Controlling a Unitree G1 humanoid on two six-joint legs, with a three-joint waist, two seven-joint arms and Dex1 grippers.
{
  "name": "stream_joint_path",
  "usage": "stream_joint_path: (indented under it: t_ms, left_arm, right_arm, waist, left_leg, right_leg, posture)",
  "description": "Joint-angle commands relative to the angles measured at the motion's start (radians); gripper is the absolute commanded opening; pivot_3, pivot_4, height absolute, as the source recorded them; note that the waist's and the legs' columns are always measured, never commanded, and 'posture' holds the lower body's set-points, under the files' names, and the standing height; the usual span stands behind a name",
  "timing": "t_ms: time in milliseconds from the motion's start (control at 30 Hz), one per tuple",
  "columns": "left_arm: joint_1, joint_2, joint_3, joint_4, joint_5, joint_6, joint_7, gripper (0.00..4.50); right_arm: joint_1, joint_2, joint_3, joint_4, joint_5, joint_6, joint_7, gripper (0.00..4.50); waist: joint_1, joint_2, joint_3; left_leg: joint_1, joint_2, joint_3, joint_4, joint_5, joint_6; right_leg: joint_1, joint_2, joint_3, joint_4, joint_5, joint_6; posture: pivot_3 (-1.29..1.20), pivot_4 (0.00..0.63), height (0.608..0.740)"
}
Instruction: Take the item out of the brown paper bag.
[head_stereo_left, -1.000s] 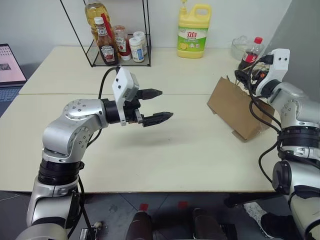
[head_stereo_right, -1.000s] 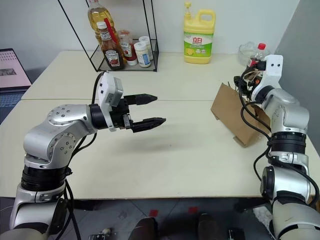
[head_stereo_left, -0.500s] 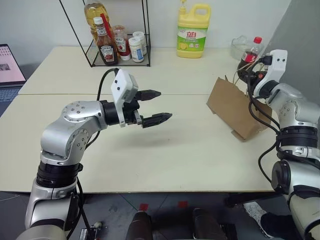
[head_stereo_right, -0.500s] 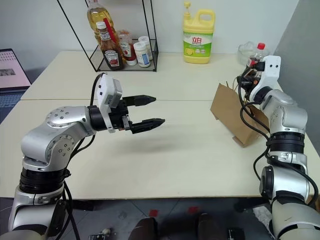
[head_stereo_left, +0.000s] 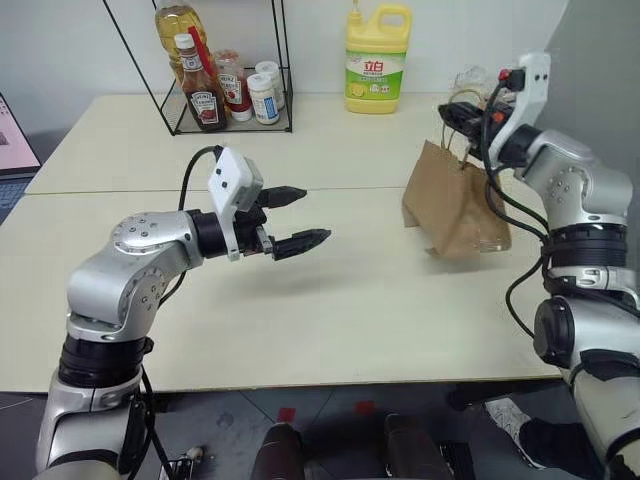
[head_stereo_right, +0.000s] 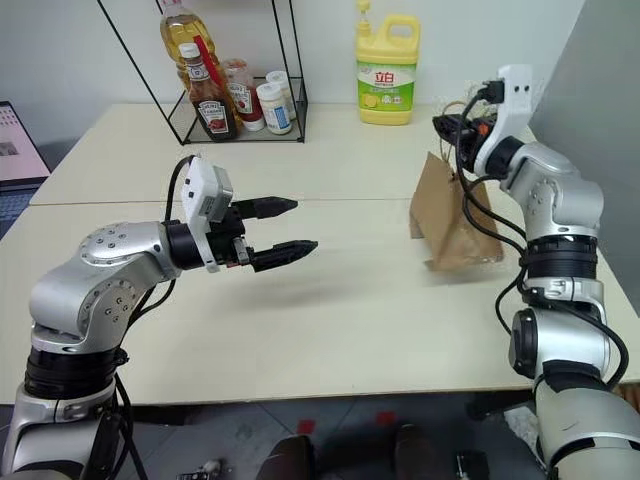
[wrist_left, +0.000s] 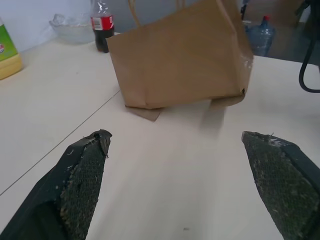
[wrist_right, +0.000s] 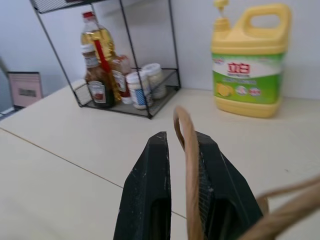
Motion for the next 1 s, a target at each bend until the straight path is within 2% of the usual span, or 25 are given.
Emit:
stream_joint_path:
  t_ms: [33, 333, 800, 1000]
  left_arm:
    - [0.012, 0.026, 0.052, -0.055, -0.019, 0.007, 0.022, 4.50]
    - [0.079, 0.054, 0.126, -0.133, -0.059, 0.060, 0.087, 4.50]
    - [0.295, 0.040, 0.288, -0.327, -0.167, 0.146, 0.263, 4.50]
    - [0.332, 0.045, 0.304, -0.368, -0.201, 0.158, 0.302, 4.50]
  right_arm:
    - [-0.089, 0.020, 0.005, 0.036, 0.001, -0.082, 0.048, 0.27]
    - [-0.200, 0.103, 0.031, 0.191, -0.005, -0.186, 0.147, 0.27]
    - [-0.332, 0.282, 0.059, 0.384, -0.018, -0.335, 0.391, 0.27]
    - [-0.311, 0.271, 0.094, 0.439, -0.076, -0.395, 0.450, 0.27]
  waist:
    - [0.000, 0.000, 0.001]
    - [0.001, 0.000, 0.002]
    - [-0.004, 0.000, 0.002]
    - [0.004, -0.001, 0.003]
  left_leg:
    - [0.000, 0.000, 0.000, 0.000, 0.000, 0.000]
    - [-0.001, 0.000, 0.000, 0.000, 0.000, 0.000]
    - [-0.001, 0.000, 0.000, 0.000, 0.000, -0.001]
    - [-0.001, 0.000, 0.000, 0.000, 0.000, -0.001]
  right_leg:
    - [0.000, 0.000, 0.000, 0.000, 0.000, 0.000]
    - [0.000, 0.000, 0.000, 0.000, 0.000, 0.000]
    - [-0.001, 0.000, 0.000, 0.001, 0.000, 0.000]
    - [-0.001, 0.000, 0.000, 0.002, 0.000, 0.000]
  posture:
    - [0.00, 0.150, 0.740]
    - [0.00, 0.150, 0.740]
    - [0.00, 0.150, 0.740]
    - [0.00, 0.150, 0.740]
